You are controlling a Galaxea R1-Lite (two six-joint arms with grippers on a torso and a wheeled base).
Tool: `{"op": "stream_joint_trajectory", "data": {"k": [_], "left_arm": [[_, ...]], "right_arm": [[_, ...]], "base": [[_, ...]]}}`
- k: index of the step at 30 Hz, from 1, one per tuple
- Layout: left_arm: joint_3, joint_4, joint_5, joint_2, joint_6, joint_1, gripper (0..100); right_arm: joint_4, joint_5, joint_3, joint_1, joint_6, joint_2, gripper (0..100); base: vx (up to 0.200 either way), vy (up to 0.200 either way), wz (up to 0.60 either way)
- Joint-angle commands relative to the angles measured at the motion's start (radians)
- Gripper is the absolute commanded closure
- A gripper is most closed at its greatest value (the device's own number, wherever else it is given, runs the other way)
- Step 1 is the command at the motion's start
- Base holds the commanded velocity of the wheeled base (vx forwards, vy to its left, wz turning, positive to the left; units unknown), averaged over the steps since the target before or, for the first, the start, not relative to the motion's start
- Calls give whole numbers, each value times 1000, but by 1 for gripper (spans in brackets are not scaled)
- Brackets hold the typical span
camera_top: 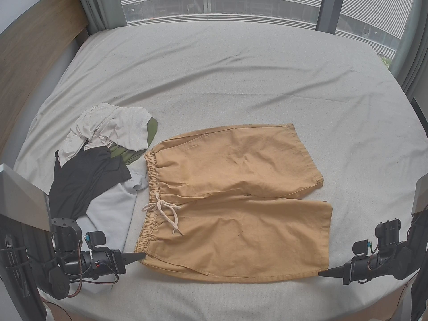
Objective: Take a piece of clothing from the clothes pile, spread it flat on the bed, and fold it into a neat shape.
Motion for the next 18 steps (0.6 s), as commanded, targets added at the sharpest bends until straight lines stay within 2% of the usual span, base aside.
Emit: {"op": "stream_joint_trajectory", "data": {"k": [1, 8, 18], "left_arm": [[1, 0, 1, 32, 16, 6, 100], [-11, 0, 4, 84, 51, 34, 100], [10, -1, -13, 65, 52, 24, 100]], "right_arm": [[33, -1, 18, 2, -2, -24, 100], [100, -3, 18, -12, -47, -40, 100], [166, -6, 18, -15, -79, -38, 100]], "base": [[0, 0, 0], [0, 0, 0], [0, 0, 0]]}}
